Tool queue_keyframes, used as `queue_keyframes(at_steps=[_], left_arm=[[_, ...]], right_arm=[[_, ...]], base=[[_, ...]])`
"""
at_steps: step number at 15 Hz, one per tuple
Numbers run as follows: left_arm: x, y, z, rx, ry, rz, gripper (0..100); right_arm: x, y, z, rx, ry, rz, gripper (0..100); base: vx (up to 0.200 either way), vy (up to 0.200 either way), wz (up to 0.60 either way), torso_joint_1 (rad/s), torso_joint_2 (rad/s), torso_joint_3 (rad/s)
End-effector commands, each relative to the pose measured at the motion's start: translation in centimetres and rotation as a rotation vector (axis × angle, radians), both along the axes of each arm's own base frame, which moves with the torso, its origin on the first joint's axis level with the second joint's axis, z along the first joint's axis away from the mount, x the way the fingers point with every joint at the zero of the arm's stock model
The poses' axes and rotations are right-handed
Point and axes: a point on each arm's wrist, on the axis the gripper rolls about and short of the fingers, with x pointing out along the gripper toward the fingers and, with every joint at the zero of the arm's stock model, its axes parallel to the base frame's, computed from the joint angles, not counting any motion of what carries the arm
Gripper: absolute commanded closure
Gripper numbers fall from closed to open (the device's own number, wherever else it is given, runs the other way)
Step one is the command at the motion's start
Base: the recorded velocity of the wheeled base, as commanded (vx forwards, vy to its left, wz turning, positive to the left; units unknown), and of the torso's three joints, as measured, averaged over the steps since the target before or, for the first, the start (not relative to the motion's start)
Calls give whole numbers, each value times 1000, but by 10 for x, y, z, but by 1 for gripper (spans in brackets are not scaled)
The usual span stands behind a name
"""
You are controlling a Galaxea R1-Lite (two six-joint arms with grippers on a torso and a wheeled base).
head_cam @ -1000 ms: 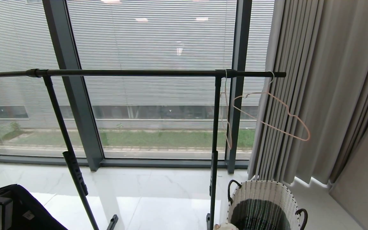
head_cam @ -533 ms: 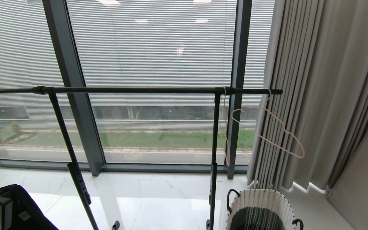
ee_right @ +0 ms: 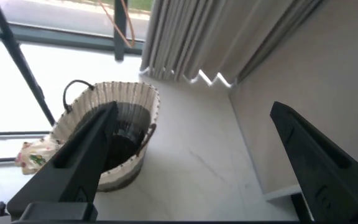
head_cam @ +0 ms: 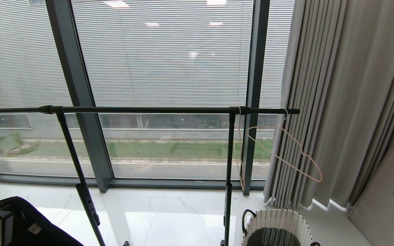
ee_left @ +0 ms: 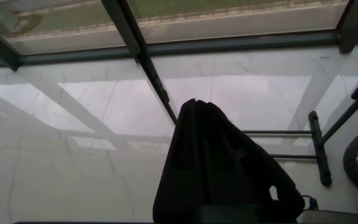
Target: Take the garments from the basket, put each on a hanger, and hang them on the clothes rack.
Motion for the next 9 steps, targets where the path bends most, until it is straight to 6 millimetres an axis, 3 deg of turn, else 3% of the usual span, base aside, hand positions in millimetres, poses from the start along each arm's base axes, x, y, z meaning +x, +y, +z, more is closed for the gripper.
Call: queue_keyframes(at_steps=[1, 2, 8, 9], left_arm=[[0, 0, 1, 1, -3, 2, 100], [0, 0, 2, -3, -8, 3, 100], [3, 1, 8, 8, -52, 2, 100], [2, 1, 8, 9, -53, 2, 100]], right_arm=[[5, 2, 2, 18, -13, 33, 0], [8, 3, 5, 32, -19, 63, 0], [19, 7, 9, 67, -2, 142, 0], [20, 8, 8, 71, 4, 151, 0]], base=[[0, 0, 0, 0, 0, 0], [0, 0, 0, 0, 0, 0], [200, 0, 0, 5, -6, 3], [0, 0, 0, 0, 0, 0]])
